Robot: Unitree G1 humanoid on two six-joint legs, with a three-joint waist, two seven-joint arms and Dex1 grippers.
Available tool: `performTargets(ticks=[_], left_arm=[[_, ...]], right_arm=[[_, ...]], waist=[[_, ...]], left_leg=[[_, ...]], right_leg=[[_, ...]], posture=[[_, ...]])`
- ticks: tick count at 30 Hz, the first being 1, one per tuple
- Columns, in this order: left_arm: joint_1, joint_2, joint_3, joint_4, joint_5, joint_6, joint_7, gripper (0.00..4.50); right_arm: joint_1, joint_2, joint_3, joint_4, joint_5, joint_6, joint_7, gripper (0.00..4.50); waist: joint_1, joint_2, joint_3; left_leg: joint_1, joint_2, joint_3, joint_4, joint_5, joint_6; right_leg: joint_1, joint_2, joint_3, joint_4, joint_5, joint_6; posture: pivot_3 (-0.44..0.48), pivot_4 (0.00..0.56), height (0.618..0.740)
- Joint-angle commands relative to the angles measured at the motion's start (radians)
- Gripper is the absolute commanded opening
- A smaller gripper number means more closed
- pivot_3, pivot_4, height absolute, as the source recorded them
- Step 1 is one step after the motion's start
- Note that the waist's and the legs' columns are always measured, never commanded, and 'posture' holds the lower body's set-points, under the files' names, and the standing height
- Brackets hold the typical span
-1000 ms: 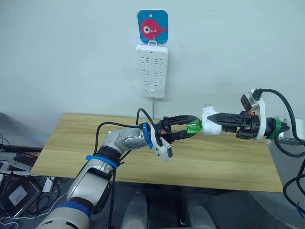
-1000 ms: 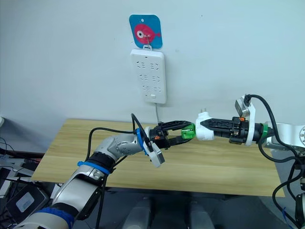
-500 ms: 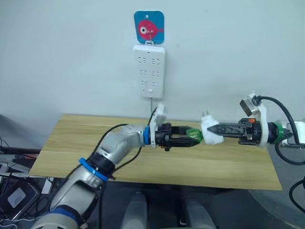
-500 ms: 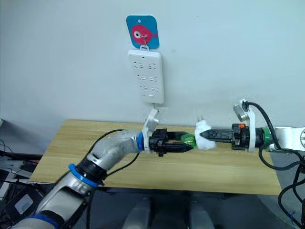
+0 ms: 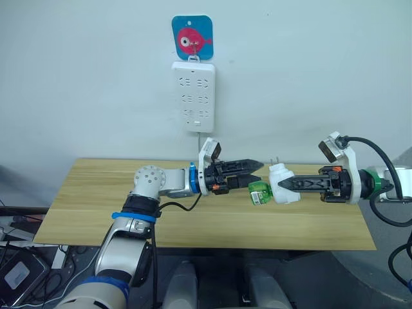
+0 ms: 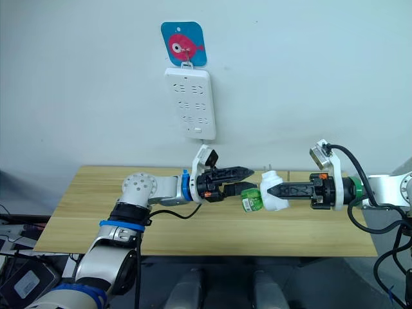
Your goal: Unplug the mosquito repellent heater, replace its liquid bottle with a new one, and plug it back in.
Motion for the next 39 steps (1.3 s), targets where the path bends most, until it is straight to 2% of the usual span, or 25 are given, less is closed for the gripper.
performTargets(ticks=[1, 3, 6, 7, 9, 11, 13, 15, 18, 19, 22, 28, 33, 39], left_arm=[[-0.028, 0.017, 0.077, 0.038, 0.097, -0.084, -0.013, 4.45], [-0.008, 0.059, 0.029, -0.057, 0.205, -0.157, -0.127, 4.45], [0.06, 0.14, -0.115, -0.304, 0.439, -0.409, -0.339, 4.45], [0.084, 0.159, -0.157, -0.362, 0.536, -0.539, -0.395, 4.45], [0.142, 0.18, -0.246, -0.418, 0.866, -1.096, -0.492, 4.45], [0.163, 0.175, -0.287, -0.343, 1.148, -1.659, -0.492, 4.45], [0.148, 0.153, -0.276, -0.21, 1.307, -2.039, -0.432, 4.45], [0.122, 0.132, -0.253, -0.087, 1.424, -2.291, -0.345, 4.45], [0.085, 0.101, -0.224, 0.036, 1.587, -2.503, -0.208, 4.45], [0.072, 0.089, -0.213, 0.062, 1.643, -2.559, -0.164, 4.45], [0.032, 0.057, -0.188, 0.122, 1.811, -2.636, -0.028, 4.45], [-0.014, 0.047, -0.199, 0.179, 2.069, -2.653, 0.219, 4.45], [-0.052, 0.057, -0.231, 0.207, 2.185, -2.634, 0.391, 4.45], [-0.077, 0.067, -0.277, 0.195, 2.254, -2.63, 0.536, 4.45]], right_arm=[[0.003, -0.013, -0.039, 0.01, -0.008, 0.007, 0.022, 2.98], [0.009, -0.015, -0.05, 0.029, -0.025, 0.006, 0.029, 2.98], [-0.002, -0.012, -0.072, 0.096, -0.037, 0.002, 0.015, 2.98], [-0.007, -0.011, -0.079, 0.113, -0.039, 0.003, 0.012, 2.98], [-0.037, -0.001, -0.097, 0.182, -0.038, 0.001, -0.011, 2.98], [-0.066, 0.014, -0.111, 0.239, -0.033, 0.001, -0.041, 2.98], [-0.085, 0.029, -0.12, 0.264, -0.026, 0.009, -0.061, 2.98], [-0.104, 0.046, -0.129, 0.28, -0.024, 0.017, -0.081, 2.98], [-0.122, 0.068, -0.135, 0.28, -0.003, 0.026, -0.112, 2.98], [-0.124, 0.073, -0.135, 0.274, 0.009, 0.03, -0.121, 2.98], [-0.127, 0.081, -0.13, 0.259, 0.048, 0.037, -0.149, 2.98], [-0.123, 0.085, -0.113, 0.238, 0.122, 0.026, -0.202, 2.98], [-0.114, 0.079, -0.102, 0.225, 0.167, 0.014, -0.233, 2.98], [-0.097, 0.071, -0.086, 0.206, 0.217, -0.006, -0.264, 2.98]], waist=[[0.0, 0.0, 0.0], [-0.001, 0.0, 0.0], [0.0, 0.0, 0.0], [0.001, 0.0, 0.0], [0.005, 0.0, 0.0], [0.014, 0.0, 0.0], [0.025, 0.0, 0.0], [0.033, 0.0, 0.0], [0.039, 0.0, 0.0], [0.041, 0.0, 0.0], [0.05, 0.0, 0.0], [0.052, 0.0, 0.0], [0.051, 0.0, 0.0], [0.051, 0.0, 0.0]], left_leg=[[0.0, 0.0, 0.0, 0.0, 0.0, 0.0], [0.0, 0.0, 0.001, 0.0, 0.0, 0.0], [0.0, 0.0, 0.002, -0.001, 0.0, 0.0], [0.0, 0.0, 0.003, -0.001, 0.0, 0.0], [0.0, 0.0, 0.004, -0.002, 0.0, 0.0], [0.0, -0.001, 0.007, -0.002, 0.0, 0.0], [0.001, 0.0, 0.008, -0.002, 0.0, 0.0], [0.001, 0.0, 0.009, -0.002, 0.0, 0.0], [0.0, 0.0, 0.01, -0.001, 0.0, 0.0], [-0.001, 0.0, 0.011, 0.0, 0.0, 0.0], [-0.002, -0.001, 0.011, 0.0, 0.0, 0.0], [-0.002, 0.0, 0.01, 0.0, 0.0, 0.0], [-0.002, 0.0, 0.01, 0.001, 0.0, 0.0], [-0.002, 0.0, 0.01, 0.0, 0.0, 0.0]], right_leg=[[0.0, 0.0, 0.0, 0.0, 0.0, 0.0], [0.0, 0.0, 0.001, 0.0, 0.0, 0.0], [-0.001, 0.0, 0.002, -0.001, 0.0, 0.0], [-0.001, -0.001, 0.003, -0.001, 0.0, 0.0], [-0.001, -0.001, 0.004, -0.003, 0.002, -0.002], [-0.001, -0.002, 0.006, -0.003, 0.003, -0.005], [-0.001, -0.002, 0.007, -0.004, 0.004, -0.007], [-0.001, -0.002, 0.008, -0.004, 0.002, -0.011], [-0.001, -0.002, 0.01, -0.004, 0.001, -0.005], [-0.002, -0.003, 0.01, -0.005, 0.005, 0.001], [-0.002, -0.003, 0.01, -0.006, 0.006, 0.002], [-0.002, -0.002, 0.01, -0.004, 0.006, 0.003], [-0.002, -0.002, 0.009, -0.004, 0.006, 0.003], [-0.002, -0.002, 0.009, -0.003, 0.006, 0.004]], posture=[[0.179, 0.176, 0.74], [0.179, 0.176, 0.74], [0.181, 0.178, 0.74], [0.181, 0.178, 0.74], [0.186, 0.178, 0.74], [0.188, 0.178, 0.74], [0.189, 0.178, 0.74], [0.188, 0.179, 0.74], [0.188, 0.179, 0.74], [0.188, 0.179, 0.74], [0.185, 0.182, 0.74], [0.182, 0.182, 0.74], [0.174, 0.182, 0.74], [0.172, 0.182, 0.74]])
